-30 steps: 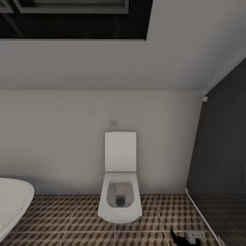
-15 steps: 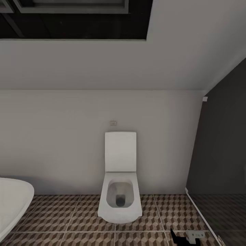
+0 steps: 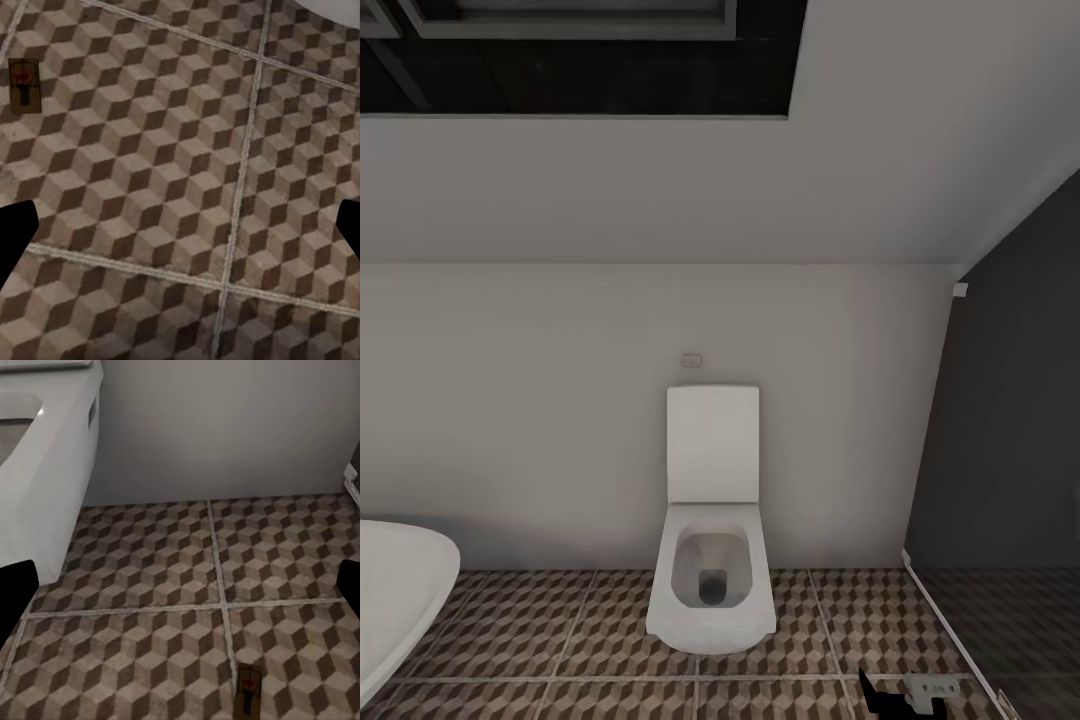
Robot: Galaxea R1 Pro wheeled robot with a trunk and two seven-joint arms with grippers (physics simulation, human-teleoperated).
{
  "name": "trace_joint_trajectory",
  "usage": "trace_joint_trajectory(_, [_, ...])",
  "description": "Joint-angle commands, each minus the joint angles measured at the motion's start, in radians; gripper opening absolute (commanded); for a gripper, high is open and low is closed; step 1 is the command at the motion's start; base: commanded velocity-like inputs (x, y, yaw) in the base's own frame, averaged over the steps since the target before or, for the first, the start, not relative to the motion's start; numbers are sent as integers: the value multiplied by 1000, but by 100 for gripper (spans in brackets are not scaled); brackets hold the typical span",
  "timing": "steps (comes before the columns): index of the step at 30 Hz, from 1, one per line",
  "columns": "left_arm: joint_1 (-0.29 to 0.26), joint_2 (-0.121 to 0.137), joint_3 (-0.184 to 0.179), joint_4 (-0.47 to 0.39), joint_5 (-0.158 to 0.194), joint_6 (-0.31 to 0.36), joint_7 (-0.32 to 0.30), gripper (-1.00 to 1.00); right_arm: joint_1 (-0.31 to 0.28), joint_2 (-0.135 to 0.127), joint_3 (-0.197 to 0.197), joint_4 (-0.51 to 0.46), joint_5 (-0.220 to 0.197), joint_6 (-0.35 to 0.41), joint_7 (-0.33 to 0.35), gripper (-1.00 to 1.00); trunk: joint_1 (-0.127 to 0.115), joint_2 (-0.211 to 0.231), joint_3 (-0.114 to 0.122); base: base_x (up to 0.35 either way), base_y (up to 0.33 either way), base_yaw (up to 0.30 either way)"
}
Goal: Take the four mousetraps from the cabinet in the bathroom and place them on the bathroom floor. Make sure all four end up on the same floor surface, and ensure that at least two of them are either under or directly next to the same bathroom sink.
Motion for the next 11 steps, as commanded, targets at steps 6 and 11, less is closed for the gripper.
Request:
trace_joint_trajectory(6, [-2, 1, 3, 5, 11, -5, -10, 100, -2, -1, -9, 4, 5, -5, 4, 100, 0, -1, -1, 0, 0, 0])
trace_joint_trajectory(11, [-2, 1, 3, 5, 11, -5, -10, 100, -2, -1, -9, 4, 4, -5, 4, 100, 0, -1, -1, 0, 0, 0])
